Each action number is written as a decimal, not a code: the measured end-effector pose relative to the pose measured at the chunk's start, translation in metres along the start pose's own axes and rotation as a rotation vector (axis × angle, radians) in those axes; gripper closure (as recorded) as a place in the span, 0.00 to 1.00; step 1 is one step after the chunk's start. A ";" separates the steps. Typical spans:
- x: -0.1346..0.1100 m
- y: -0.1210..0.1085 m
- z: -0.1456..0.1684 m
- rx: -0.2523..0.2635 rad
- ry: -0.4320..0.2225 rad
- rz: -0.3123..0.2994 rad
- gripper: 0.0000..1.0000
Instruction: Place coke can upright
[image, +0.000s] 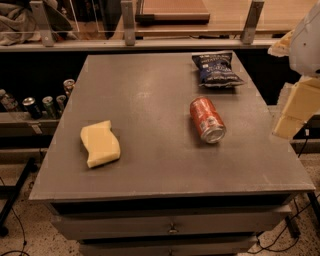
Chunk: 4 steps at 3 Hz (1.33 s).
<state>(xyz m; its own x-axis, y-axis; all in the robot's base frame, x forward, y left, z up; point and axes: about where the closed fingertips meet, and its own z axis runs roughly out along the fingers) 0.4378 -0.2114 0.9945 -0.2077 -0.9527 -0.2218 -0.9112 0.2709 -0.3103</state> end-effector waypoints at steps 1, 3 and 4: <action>0.000 0.000 0.000 0.000 0.000 0.000 0.00; -0.014 -0.001 0.010 -0.034 -0.037 0.013 0.00; -0.032 -0.001 0.031 -0.066 -0.091 0.040 0.00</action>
Offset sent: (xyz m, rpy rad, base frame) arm 0.0047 0.0075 -0.0024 0.0342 0.0154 -0.0082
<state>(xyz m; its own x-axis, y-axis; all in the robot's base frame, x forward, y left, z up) 0.4562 -0.1771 0.9729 -0.2145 -0.9240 -0.3167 -0.9248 0.2965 -0.2386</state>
